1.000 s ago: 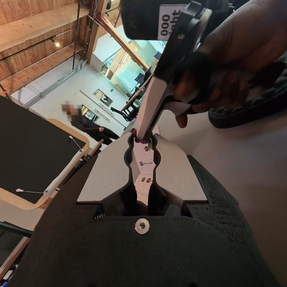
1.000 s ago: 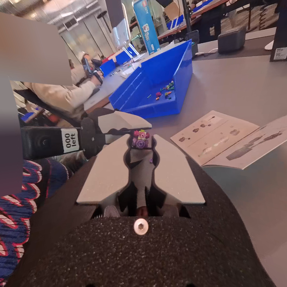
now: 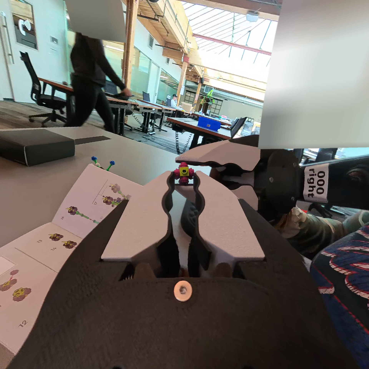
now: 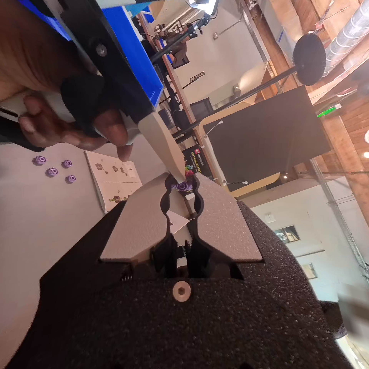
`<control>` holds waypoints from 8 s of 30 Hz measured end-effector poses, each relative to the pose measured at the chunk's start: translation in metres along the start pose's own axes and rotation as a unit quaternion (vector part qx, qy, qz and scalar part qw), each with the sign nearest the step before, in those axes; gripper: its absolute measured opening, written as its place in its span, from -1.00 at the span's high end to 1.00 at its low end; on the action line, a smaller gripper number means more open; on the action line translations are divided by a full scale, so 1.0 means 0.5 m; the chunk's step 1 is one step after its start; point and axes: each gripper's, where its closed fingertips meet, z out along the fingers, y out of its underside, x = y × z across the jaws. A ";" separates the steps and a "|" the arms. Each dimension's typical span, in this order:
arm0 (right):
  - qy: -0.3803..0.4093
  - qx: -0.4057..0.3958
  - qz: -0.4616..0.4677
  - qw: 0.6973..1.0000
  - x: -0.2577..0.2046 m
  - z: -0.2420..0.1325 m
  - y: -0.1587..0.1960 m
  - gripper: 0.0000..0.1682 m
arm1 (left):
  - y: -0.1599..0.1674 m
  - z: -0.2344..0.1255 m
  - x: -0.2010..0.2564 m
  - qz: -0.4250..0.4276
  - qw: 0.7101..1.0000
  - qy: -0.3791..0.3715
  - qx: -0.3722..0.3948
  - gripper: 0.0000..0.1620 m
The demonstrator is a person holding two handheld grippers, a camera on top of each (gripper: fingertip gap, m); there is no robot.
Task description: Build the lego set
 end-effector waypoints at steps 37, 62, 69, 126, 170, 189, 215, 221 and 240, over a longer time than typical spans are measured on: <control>-0.081 0.061 0.199 0.975 -0.019 -0.003 -0.003 0.75 | 0.008 -0.017 -0.005 -0.071 0.997 0.019 0.000 0.78; -0.294 0.266 0.686 0.610 -0.006 -0.028 -0.061 0.77 | -0.026 -0.056 0.036 -0.023 0.986 0.144 0.086 0.79; -0.290 0.282 0.665 0.627 -0.005 -0.033 -0.067 0.78 | -0.028 -0.058 0.044 -0.043 0.981 0.168 0.088 0.78; -0.164 0.150 0.647 0.729 -0.015 0.015 -0.024 0.78 | 0.029 -0.023 -0.062 0.315 0.933 -0.164 -0.053 1.00; -0.258 -0.260 0.461 0.808 -0.236 -0.020 0.126 0.64 | 0.004 -0.165 -0.153 0.275 0.924 -0.254 -0.078 0.73; -0.279 0.014 0.530 0.800 -0.116 -0.048 0.080 0.47 | -0.101 -0.450 -0.279 0.143 0.865 -0.301 -0.374 0.36; -0.273 0.041 0.577 0.769 -0.096 -0.050 0.089 0.53 | 0.015 -0.594 -0.660 0.099 0.652 -0.206 -0.723 0.80; -0.269 0.047 0.589 0.760 -0.089 -0.050 0.092 0.53 | 0.029 -0.593 -0.651 0.093 0.664 -0.188 -0.717 0.81; -0.269 0.038 0.580 0.768 -0.095 -0.048 0.092 0.54 | 0.033 -0.605 -0.657 0.214 0.650 -0.115 -0.720 0.81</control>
